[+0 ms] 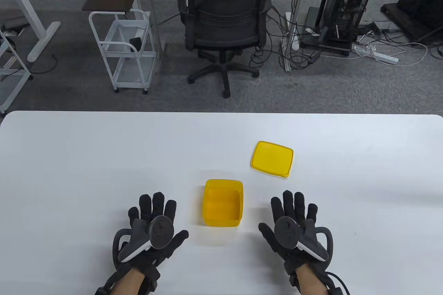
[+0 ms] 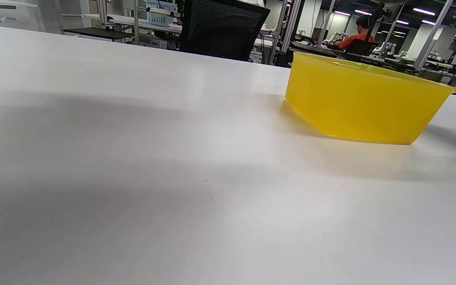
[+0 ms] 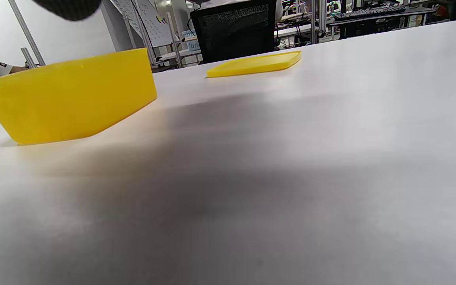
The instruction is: Cover the plastic food container
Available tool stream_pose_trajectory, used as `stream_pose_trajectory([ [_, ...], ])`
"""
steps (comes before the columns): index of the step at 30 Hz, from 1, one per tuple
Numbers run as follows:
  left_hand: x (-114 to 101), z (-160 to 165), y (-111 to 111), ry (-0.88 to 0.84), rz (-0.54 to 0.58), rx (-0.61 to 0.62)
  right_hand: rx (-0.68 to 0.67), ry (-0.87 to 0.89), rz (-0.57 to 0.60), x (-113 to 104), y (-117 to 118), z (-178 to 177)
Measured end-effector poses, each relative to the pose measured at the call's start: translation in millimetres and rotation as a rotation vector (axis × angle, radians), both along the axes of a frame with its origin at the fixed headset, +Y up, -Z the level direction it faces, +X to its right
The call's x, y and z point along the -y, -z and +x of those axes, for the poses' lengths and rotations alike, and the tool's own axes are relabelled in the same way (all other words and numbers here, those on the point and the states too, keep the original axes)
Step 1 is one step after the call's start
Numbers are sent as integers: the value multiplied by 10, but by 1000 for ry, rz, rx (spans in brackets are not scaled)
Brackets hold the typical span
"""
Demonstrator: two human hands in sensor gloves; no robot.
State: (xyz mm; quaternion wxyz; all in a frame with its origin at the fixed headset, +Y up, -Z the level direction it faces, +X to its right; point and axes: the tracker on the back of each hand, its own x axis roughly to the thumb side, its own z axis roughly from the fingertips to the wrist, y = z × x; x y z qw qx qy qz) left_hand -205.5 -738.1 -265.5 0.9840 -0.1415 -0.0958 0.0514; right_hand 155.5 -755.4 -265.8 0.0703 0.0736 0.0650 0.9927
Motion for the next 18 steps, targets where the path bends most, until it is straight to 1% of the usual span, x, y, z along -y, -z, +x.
stream_pose_trajectory([
  [8,-2,4,5,-5,-1,1,7,11,16,-2,3,0],
  [12,3,8,3,1,-4,1,29,15,20,11,78,23],
  [14,-3,7,9,-4,-2,2,49,-21,21,5,157,36],
  [18,4,10,22,-13,-5,6,98,-63,43,-110,502,50],
])
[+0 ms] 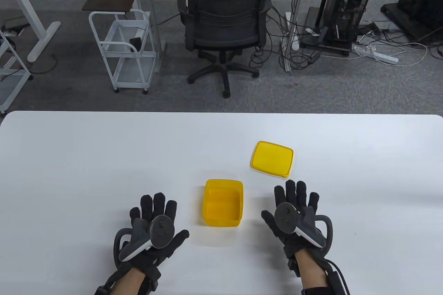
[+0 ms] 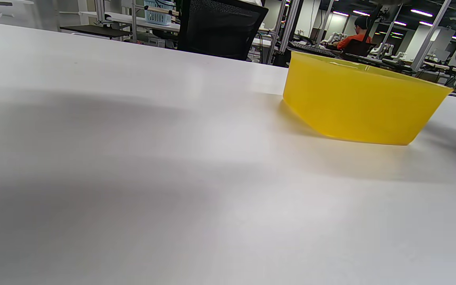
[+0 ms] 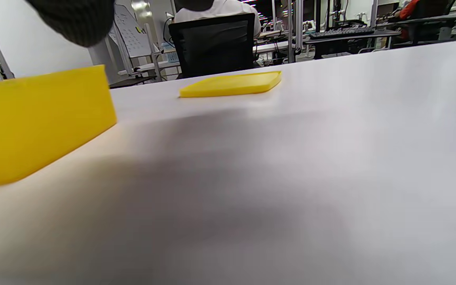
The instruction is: Cover the plastic food container
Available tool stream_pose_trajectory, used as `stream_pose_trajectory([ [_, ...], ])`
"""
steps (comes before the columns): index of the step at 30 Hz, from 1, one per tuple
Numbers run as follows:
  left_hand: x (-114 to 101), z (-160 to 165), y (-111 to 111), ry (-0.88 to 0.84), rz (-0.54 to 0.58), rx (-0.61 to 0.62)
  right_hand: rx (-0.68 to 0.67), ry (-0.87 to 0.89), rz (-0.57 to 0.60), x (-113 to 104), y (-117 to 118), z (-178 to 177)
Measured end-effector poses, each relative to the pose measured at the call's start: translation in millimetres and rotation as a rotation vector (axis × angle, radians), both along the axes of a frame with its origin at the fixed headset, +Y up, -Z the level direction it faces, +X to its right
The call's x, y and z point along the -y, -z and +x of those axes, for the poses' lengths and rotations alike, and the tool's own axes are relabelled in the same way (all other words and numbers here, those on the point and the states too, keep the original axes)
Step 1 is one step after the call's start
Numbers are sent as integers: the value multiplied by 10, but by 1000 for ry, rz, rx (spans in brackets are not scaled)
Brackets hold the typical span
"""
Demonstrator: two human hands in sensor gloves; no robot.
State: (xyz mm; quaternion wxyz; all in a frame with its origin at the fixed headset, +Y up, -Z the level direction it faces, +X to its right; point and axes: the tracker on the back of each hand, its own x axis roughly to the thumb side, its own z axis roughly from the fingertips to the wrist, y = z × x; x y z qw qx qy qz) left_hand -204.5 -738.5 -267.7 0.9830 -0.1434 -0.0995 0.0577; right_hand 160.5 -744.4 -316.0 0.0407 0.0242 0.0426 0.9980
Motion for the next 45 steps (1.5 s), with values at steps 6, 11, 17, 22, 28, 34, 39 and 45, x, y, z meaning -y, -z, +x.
stream_pose_trajectory([
  [6,12,-4,12,8,-25,-25,134,11,10,-109,606,78],
  [11,-5,-22,15,-9,-23,-33,172,-110,29,-25,927,95],
  [17,-14,-36,19,-23,-25,-28,122,-325,50,119,1139,44],
  [22,-3,-37,29,-24,-25,-27,84,-466,49,250,1205,-19],
  [28,28,-41,48,-17,-40,-32,-58,-487,120,323,1195,-25],
  [34,26,-45,46,-19,-36,-36,-104,-440,170,321,1160,21],
  [39,30,-46,49,-24,-33,-38,-62,-383,287,204,1092,38],
  [45,38,-42,57,-51,-42,-39,166,-10,309,-105,1015,211],
])
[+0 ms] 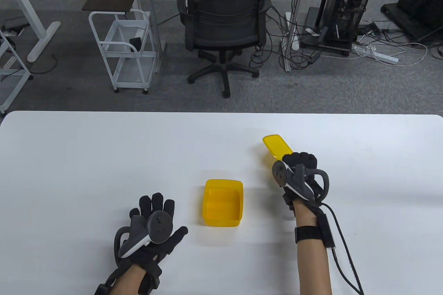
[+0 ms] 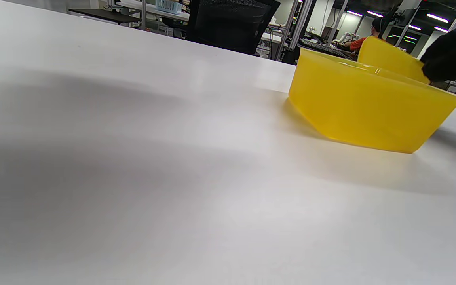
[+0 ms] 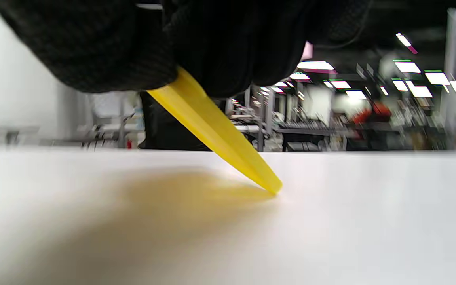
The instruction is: Cover the plastic food container
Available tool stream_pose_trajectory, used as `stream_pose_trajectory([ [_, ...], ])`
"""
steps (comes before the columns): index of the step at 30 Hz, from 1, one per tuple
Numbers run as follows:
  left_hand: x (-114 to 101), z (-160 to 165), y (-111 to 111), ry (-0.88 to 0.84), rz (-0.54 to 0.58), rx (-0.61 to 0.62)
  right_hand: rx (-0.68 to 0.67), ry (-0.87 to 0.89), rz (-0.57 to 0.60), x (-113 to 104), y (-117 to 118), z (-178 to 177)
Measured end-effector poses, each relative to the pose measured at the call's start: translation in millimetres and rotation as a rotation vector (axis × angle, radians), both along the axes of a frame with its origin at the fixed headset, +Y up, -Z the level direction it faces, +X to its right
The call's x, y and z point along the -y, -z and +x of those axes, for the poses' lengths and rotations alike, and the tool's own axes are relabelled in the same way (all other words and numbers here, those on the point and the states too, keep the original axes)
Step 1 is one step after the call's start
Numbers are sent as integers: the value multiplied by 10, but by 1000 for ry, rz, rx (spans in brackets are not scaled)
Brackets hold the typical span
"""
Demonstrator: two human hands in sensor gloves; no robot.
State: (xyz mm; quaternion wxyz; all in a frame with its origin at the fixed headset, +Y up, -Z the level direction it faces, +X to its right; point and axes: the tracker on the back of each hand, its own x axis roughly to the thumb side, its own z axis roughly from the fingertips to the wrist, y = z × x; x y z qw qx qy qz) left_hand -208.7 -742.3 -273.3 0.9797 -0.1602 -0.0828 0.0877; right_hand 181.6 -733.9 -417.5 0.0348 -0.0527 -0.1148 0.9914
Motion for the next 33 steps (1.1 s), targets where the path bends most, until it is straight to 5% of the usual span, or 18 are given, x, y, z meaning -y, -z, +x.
stream_pose_trajectory([
  [5,-15,-62,-32,-54,4,-24,48,554,57,-276,-277,300],
  [12,0,-61,-21,-167,-9,-8,-162,935,69,-571,-896,268],
  [18,-27,-76,-51,-492,4,-49,-353,1227,-14,-462,-1308,-79],
  [25,-45,5,-88,-864,25,-12,-518,1656,-280,-117,-1424,-517],
  [30,-52,83,-103,-1072,23,-1,-522,1584,-359,-23,-1414,-601],
  [33,-68,85,-117,-1049,70,-56,-531,1556,-391,-8,-1417,-611],
])
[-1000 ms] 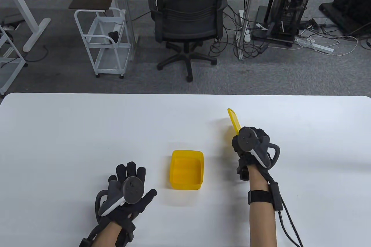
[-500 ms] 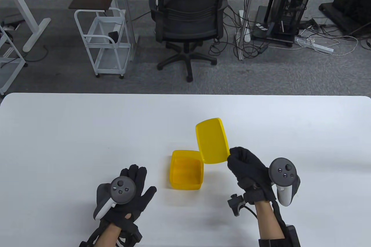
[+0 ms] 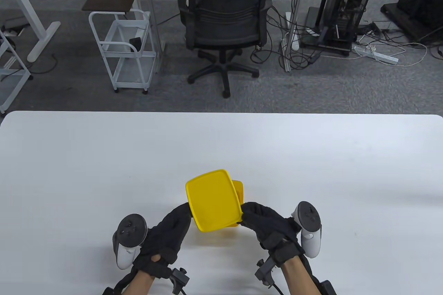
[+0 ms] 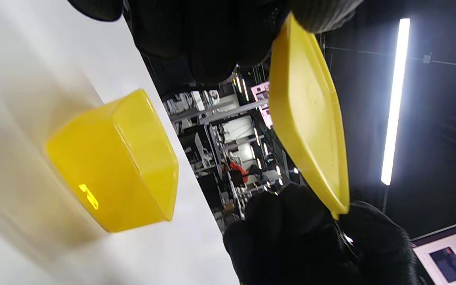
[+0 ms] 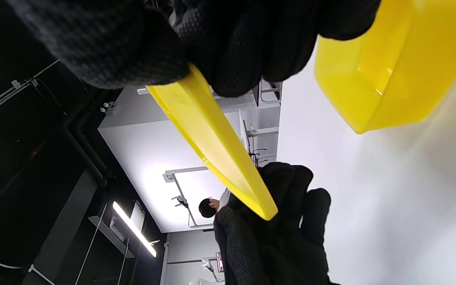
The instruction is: Cover the plastic food container
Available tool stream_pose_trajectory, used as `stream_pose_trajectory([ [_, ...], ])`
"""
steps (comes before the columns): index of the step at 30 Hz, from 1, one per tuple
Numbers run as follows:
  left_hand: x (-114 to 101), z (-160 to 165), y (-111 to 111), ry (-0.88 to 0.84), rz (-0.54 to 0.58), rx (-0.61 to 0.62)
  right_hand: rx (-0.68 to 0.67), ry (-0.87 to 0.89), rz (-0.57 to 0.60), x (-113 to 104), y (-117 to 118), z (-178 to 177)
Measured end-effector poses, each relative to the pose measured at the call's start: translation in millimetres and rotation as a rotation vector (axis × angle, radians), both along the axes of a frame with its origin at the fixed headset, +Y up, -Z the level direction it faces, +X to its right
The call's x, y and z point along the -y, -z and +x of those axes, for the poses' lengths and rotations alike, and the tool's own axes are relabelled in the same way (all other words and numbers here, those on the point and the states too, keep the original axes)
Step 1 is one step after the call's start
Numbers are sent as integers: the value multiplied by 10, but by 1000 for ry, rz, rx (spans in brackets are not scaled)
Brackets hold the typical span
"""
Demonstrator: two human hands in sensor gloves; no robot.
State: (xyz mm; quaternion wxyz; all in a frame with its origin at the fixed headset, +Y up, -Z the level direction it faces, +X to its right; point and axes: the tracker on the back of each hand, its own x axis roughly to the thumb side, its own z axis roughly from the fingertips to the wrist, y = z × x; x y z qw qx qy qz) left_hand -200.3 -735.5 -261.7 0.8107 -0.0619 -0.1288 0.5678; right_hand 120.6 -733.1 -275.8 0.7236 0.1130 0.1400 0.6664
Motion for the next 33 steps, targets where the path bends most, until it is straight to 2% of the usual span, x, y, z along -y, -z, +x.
stream_pose_trajectory([
  [5,-18,19,-26,133,-14,-81,-39,-139,47,-31,-51,-64],
  [8,8,26,-5,147,-31,-77,-72,-165,59,-72,-77,-116],
  [12,19,13,6,154,-33,-111,-59,-250,143,-167,-98,-126],
  [16,12,-39,10,204,-24,-140,120,-488,338,-333,-159,60],
  [18,4,-64,9,228,-17,-153,183,-609,396,-334,-185,160],
  [20,-15,-82,1,264,7,-172,190,-738,427,-320,-186,218],
  [23,-83,-80,-2,399,71,-189,202,-948,440,-248,-155,265],
  [25,-138,-56,14,512,106,-203,146,-1104,413,-141,-113,260],
  [29,-262,105,102,657,65,-203,-16,-1396,311,3,-42,194],
  [33,-456,396,349,844,15,-216,-10,-1397,302,50,-8,168],
])
